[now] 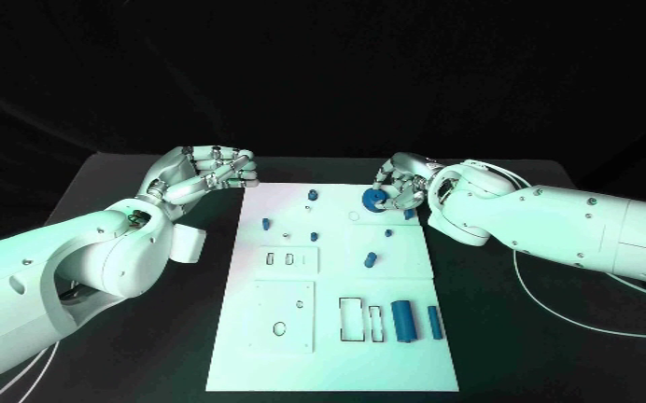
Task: Assemble the parts on the task board
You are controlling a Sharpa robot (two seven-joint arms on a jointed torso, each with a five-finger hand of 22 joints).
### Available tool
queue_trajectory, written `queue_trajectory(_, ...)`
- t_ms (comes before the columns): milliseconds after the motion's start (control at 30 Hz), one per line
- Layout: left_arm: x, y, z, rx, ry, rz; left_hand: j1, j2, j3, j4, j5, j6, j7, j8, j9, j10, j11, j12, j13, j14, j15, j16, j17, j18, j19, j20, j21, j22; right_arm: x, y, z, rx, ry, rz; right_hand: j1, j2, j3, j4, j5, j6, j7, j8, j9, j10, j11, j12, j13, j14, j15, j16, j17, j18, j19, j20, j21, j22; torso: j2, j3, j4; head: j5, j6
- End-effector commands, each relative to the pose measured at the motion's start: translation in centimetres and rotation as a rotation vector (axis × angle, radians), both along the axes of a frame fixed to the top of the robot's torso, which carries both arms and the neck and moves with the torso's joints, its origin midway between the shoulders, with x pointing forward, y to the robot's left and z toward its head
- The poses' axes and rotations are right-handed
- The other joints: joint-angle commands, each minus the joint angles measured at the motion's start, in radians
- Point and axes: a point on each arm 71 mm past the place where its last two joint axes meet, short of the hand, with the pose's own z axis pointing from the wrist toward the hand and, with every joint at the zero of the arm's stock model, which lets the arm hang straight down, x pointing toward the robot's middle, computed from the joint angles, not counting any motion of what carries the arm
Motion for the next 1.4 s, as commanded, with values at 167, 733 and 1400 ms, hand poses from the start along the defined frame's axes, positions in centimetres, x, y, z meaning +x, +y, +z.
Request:
queue_trajectory(167, 0.0, -0.2, 0.1, -0.011, -0.002, -0.018, -0.004, -0.004, 0.006, -0.001, -0.006, -0.001, 0.002, -0.001, 0.000, 0.006, -0.001, -0.004, 0.002, -0.003, 0.004, -0.005, 0.001, 0.014, 0.004, 0.003, -0.004, -0.001, -0.8, 0.9, 1.2, 0.003, -0.158, 0.011, -0.003, -0.001, 0.052, -0.007, 0.002, 0.082, -0.032, 0.011, 0.016, 0.058, -0.017, 0.019, 0.187, 0.089, -0.015, 0.005, 0.176, -0.018, 0.015, -0.008, 0.015, 0.083, -0.001, 0.0003, -0.0007, 0.002, 0.006)
queue_trajectory(733, 0.1, -0.3, 0.0, -0.012, -0.001, -0.023, -0.004, -0.004, 0.011, -0.003, -0.006, -0.001, 0.002, -0.002, 0.000, 0.007, -0.001, -0.007, 0.002, -0.003, 0.004, -0.006, 0.004, 0.014, 0.004, 0.003, -0.006, -0.002, -2.9, 8.6, 3.1, -0.041, -0.341, 0.182, -0.022, -0.018, 0.070, -0.005, 0.001, 0.089, -0.035, 0.008, 0.019, 0.061, -0.019, 0.022, 0.190, 0.091, -0.018, 0.007, 0.186, -0.022, 0.025, -0.011, 0.027, 0.098, -0.001, -0.0003, 0.0038, 0.007, 0.013)
queue_trajectory(1400, 0.1, -0.5, 0.0, -0.014, -0.001, -0.029, -0.004, -0.004, 0.012, -0.004, -0.006, 0.000, 0.002, -0.002, 0.000, 0.008, -0.001, -0.008, 0.002, -0.003, 0.004, -0.007, 0.004, 0.014, 0.005, 0.003, -0.006, -0.002, -2.5, 13.7, 0.2, -0.069, -0.292, 0.252, -0.024, -0.021, 0.076, -0.007, 0.001, 0.087, -0.034, 0.005, 0.019, 0.060, -0.019, 0.021, 0.190, 0.091, -0.018, 0.007, 0.186, -0.022, 0.025, -0.012, 0.026, 0.098, 0.002, -0.0011, 0.0024, 0.011, 0.005)
